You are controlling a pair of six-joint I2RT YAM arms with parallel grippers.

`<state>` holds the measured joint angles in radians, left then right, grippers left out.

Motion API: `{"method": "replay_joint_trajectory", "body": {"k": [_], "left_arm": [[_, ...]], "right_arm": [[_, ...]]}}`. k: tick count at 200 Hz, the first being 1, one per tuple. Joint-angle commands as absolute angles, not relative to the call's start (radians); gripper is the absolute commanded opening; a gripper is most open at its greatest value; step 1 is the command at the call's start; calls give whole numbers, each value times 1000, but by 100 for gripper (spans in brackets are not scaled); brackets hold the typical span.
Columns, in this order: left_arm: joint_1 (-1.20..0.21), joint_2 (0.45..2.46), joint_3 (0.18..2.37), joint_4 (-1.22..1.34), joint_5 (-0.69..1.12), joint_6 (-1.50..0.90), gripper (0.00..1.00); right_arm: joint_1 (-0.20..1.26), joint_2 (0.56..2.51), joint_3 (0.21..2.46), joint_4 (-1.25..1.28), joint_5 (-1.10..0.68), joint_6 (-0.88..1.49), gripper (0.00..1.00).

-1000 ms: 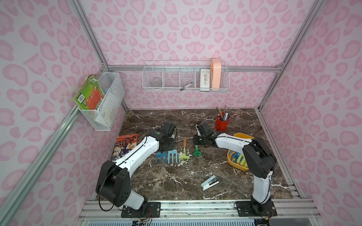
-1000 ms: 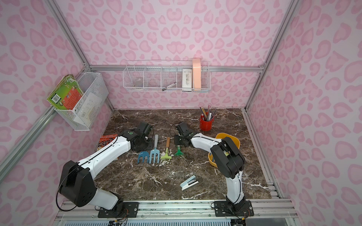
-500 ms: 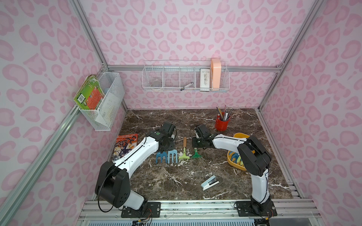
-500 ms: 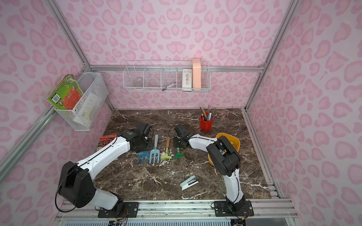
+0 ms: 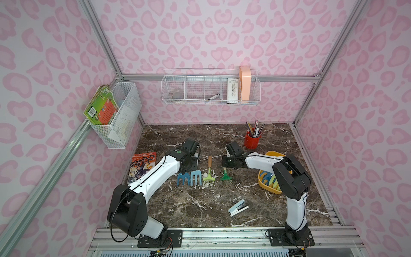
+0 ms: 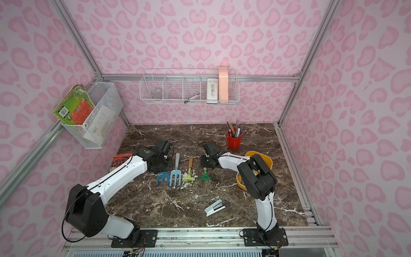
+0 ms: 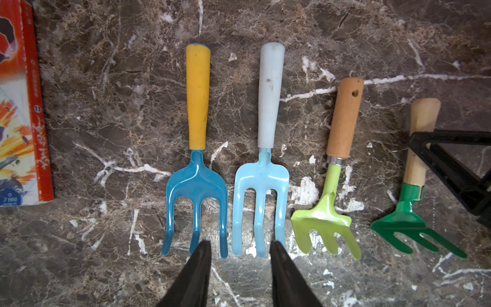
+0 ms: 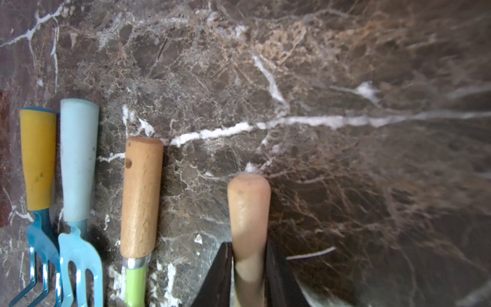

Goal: Take the hand rake out of the storage box
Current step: Place the rake at the center of the board.

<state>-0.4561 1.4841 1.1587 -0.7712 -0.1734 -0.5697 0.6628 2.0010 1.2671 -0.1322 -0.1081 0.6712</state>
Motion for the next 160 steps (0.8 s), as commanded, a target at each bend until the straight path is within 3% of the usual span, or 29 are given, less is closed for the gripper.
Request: {"method": "replay_joint_trajectory", "body": {"k": [1, 43, 89, 160], "left_arm": [[-455, 1476, 1158, -788, -183, -565, 42], [-453, 1473, 1158, -795, -188, -562, 42], [-451, 1463, 1167, -804, -198, -555, 42], [-451, 1454, 1169, -796, -198, -547, 42]], "right_arm": [[659, 2017, 1286, -111, -144, 684, 22], [660, 2028, 1301, -105, -170, 702, 32], [622, 1891, 1250, -124, -158, 688, 41], [232, 1453, 889, -281, -189, 576, 45]]}}
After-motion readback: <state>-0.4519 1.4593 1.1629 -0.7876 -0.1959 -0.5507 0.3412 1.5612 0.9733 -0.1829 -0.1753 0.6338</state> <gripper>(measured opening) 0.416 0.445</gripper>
